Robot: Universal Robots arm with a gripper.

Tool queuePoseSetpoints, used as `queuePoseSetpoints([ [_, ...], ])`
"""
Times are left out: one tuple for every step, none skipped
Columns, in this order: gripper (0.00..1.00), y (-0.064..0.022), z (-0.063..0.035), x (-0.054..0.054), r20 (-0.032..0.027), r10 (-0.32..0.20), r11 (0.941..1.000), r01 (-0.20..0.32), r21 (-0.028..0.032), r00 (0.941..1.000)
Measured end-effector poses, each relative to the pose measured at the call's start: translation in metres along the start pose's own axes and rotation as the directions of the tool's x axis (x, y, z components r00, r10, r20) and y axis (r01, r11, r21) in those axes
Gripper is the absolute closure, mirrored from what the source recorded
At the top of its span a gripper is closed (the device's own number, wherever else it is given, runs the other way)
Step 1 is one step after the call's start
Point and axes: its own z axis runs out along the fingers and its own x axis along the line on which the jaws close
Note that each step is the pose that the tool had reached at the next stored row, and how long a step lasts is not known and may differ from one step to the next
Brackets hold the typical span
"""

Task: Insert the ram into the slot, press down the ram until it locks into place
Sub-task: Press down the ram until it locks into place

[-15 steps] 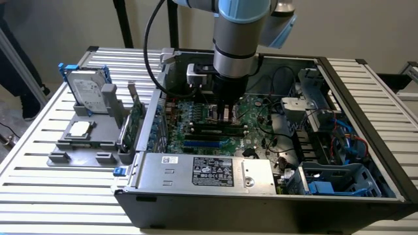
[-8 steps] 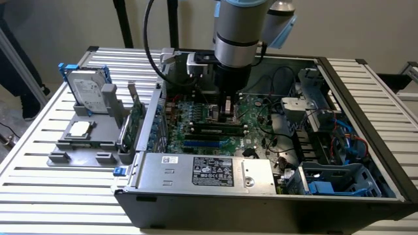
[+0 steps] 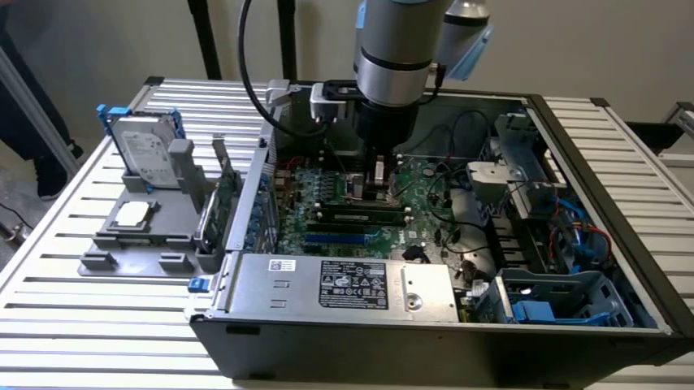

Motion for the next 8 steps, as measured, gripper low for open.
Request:
queuePoseSetpoints([
  [0.89, 0.0000, -0.0001, 0.0000, 0.0001, 0.000, 1.0000, 0.000, 0.0000, 1.0000],
  [0.89, 0.0000, -0.0001, 0.0000, 0.0001, 0.000, 1.0000, 0.000, 0.0000, 1.0000],
  [0.89, -0.0001, -0.0001, 0.0000, 0.0002, 0.000, 1.0000, 0.000, -0.0001, 1.0000],
  [0.89, -0.0001, -0.0002, 0.0000, 0.0003, 0.000, 1.0000, 0.000, -0.0001, 1.0000],
  [0.89, -0.0001, -0.0002, 0.0000, 0.0004, 0.000, 1.0000, 0.000, -0.0001, 1.0000],
  [0.89, -0.0001, -0.0002, 0.0000, 0.0005, 0.000, 1.0000, 0.000, -0.0001, 1.0000],
  [0.89, -0.0001, -0.0003, 0.0000, 0.0006, 0.000, 1.0000, 0.000, -0.0001, 1.0000],
  [0.89, -0.0001, -0.0003, 0.0000, 0.0007, 0.000, 1.0000, 0.000, -0.0001, 1.0000],
])
